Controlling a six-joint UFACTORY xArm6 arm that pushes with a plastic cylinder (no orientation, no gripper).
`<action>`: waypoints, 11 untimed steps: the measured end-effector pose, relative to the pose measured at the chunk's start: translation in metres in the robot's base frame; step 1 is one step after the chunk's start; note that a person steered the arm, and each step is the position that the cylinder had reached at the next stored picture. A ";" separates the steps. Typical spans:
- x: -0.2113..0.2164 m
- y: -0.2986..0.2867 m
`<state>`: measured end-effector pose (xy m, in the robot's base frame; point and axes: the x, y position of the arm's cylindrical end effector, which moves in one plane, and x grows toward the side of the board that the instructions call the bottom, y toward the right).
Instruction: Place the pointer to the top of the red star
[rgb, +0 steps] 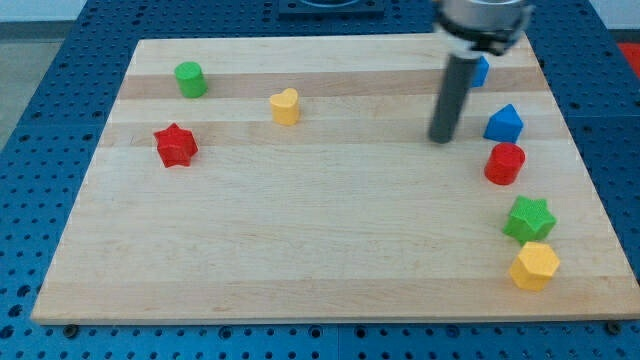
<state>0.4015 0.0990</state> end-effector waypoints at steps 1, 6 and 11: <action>0.013 -0.077; -0.022 -0.199; -0.029 -0.284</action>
